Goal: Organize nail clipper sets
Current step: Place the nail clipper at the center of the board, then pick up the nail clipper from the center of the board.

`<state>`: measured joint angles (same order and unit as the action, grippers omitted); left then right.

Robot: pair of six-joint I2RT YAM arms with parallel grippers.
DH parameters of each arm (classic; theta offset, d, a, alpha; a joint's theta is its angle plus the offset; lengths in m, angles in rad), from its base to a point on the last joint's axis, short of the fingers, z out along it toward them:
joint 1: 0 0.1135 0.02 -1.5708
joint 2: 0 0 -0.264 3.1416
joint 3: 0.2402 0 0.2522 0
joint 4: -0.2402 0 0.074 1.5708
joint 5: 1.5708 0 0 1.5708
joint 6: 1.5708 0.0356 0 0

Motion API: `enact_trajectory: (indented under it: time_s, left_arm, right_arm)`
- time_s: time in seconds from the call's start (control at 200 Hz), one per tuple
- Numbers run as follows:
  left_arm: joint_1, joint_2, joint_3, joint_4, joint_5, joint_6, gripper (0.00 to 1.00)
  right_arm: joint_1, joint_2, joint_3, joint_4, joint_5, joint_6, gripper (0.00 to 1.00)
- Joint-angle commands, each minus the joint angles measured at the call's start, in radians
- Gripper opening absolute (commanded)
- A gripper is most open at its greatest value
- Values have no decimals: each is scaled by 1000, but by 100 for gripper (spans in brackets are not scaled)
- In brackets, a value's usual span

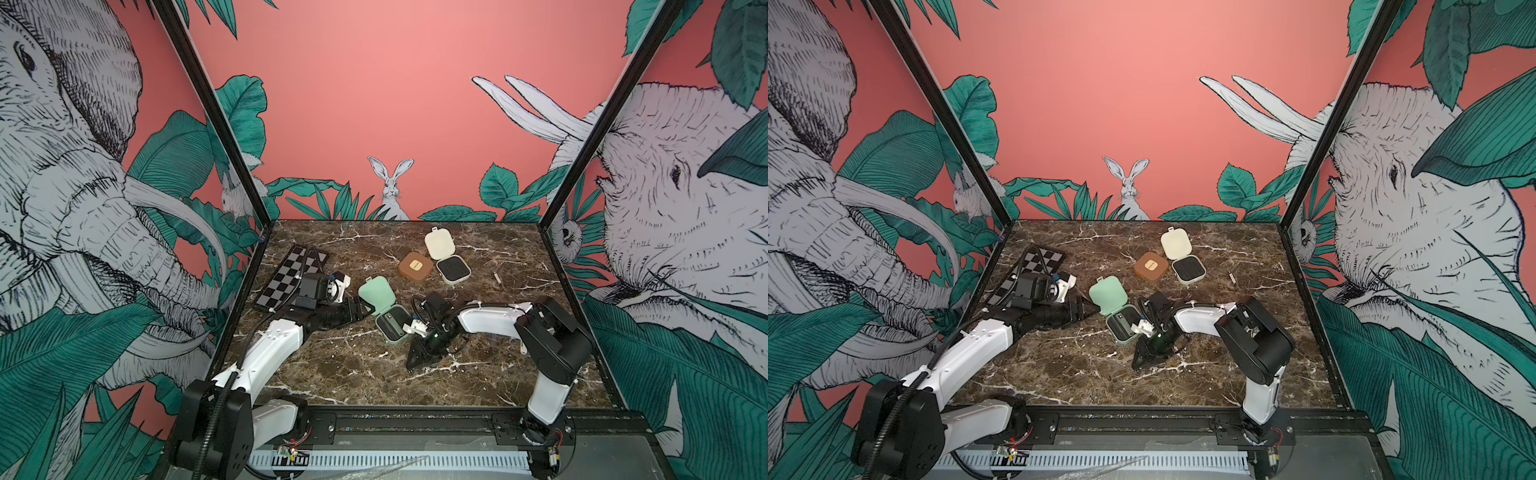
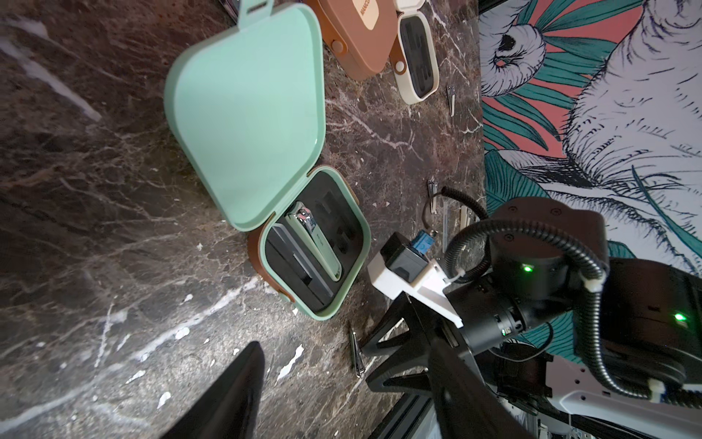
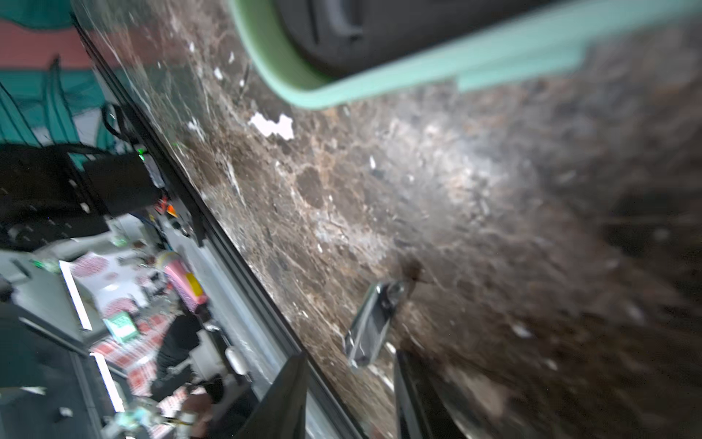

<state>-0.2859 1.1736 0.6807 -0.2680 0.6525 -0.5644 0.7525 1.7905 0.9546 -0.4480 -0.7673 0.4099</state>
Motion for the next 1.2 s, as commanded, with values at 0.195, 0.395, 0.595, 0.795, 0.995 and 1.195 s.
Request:
enact_trajectory:
  time_s: [0.195,0.395,0.595,0.795,0.995,1.195]
  left_arm:
    - [-8,20,14,38,-9,-8,71]
    - [-7,14,4,29,-23,-3,70]
    - [-7,-47,-22,-51,-120,18,68]
    - [-1,-121,-74,-76,-259,-11,68]
    - [4,-121,-87,-65,-238,-2,68]
    - [4,-144,-122,-43,-223,-5,68]
  right_arm:
    - [-3,-136,17,-212,368,-25,48]
    - [123,-134,160,-310,535,-45,42]
    - [223,-27,300,-421,647,76,44]
    - [298,3,312,-377,663,263,50]
    - [349,75,343,-355,668,319,50]
    - [354,122,338,-340,686,345,47]
